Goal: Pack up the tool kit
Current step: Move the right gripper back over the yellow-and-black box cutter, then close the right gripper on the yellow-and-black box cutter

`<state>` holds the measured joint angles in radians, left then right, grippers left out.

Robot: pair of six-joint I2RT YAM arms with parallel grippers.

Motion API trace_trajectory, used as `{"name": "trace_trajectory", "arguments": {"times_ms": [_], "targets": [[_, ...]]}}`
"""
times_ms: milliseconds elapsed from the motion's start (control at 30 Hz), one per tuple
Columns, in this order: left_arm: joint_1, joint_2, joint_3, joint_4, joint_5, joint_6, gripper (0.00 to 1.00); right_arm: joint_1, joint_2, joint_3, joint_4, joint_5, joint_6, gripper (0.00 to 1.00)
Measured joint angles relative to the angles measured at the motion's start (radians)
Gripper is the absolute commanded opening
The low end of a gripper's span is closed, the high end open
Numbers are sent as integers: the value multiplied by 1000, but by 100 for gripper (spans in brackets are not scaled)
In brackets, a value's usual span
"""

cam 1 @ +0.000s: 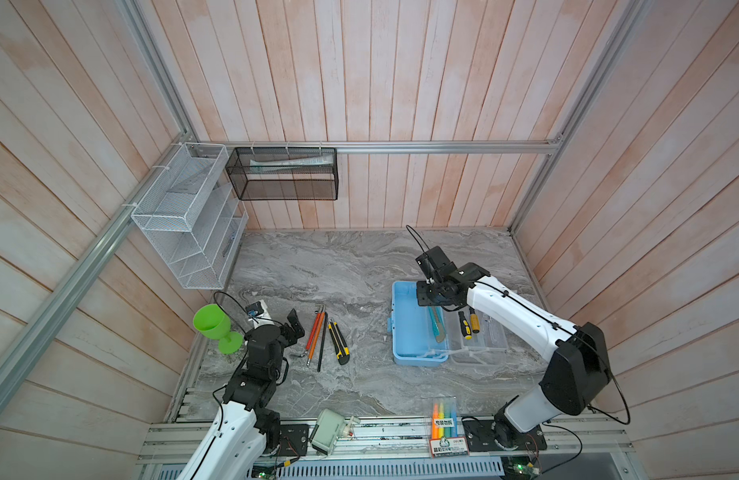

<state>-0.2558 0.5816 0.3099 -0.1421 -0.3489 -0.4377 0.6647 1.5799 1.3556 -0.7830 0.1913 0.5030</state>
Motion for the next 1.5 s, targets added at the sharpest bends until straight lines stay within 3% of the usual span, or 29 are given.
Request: {"name": "trace_trajectory", "arguments": {"times_ms": [233, 433, 633, 1133, 1500], "targets": [[0, 0, 0, 0, 0, 0, 100, 293, 122, 108, 103, -91, 5, 59], [0, 0, 0, 0, 0, 0, 100, 405, 368, 209, 124, -138, 21, 65], [0, 0, 0, 0, 0, 0, 100, 440, 493, 280, 113, -149, 47, 70], [1, 0, 0, 0, 0, 0, 100, 460, 670, 451, 19, -135, 55, 72], [1, 0, 0, 0, 0, 0, 100, 471, 757, 573, -72, -111, 58, 67]]}}
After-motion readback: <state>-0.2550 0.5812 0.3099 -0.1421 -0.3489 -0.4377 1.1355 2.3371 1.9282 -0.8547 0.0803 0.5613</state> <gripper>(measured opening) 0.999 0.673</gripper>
